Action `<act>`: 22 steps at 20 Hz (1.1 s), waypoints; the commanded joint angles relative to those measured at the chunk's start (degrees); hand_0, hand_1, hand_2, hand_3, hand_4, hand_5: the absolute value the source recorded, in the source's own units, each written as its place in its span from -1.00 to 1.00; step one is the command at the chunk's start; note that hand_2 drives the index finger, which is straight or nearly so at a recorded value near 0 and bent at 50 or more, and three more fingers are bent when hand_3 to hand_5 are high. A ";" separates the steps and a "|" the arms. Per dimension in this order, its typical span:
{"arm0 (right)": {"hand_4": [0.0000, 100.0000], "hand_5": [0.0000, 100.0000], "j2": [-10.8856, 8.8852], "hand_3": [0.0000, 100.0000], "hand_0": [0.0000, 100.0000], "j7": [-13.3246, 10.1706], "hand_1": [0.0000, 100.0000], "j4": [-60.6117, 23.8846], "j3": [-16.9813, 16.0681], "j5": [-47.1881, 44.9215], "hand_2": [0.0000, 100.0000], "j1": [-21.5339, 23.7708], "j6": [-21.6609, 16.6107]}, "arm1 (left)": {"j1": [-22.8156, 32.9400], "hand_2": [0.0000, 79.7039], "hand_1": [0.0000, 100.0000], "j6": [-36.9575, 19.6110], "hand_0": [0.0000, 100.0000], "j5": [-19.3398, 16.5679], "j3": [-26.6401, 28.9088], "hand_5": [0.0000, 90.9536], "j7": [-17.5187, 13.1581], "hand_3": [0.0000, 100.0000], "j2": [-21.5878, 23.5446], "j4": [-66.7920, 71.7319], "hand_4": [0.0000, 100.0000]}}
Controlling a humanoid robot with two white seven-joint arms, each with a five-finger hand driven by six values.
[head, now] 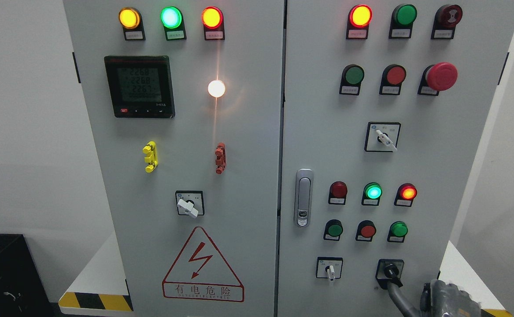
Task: Flip black knob to close circuit
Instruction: 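Release the black knob with the right hand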
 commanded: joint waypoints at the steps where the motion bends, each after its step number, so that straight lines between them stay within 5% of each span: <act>1: 1.00 1.00 -0.16 1.00 -1.00 -0.22 -1.00 -0.13 -0.78 -0.08 0.86 -0.26 0.20 | 1.32 -1.00 0.11 0.00 -0.76 0.00 0.00 -1.00 -0.01 -1.00 0.00 -1.67 -1.00; 22: 1.00 1.00 0.01 1.00 -1.00 -0.31 -1.00 -0.92 0.10 -1.40 0.85 0.26 -0.41 | 1.32 -1.00 0.11 0.00 -0.76 0.00 0.00 -1.00 -0.01 -1.00 0.00 -1.67 -1.00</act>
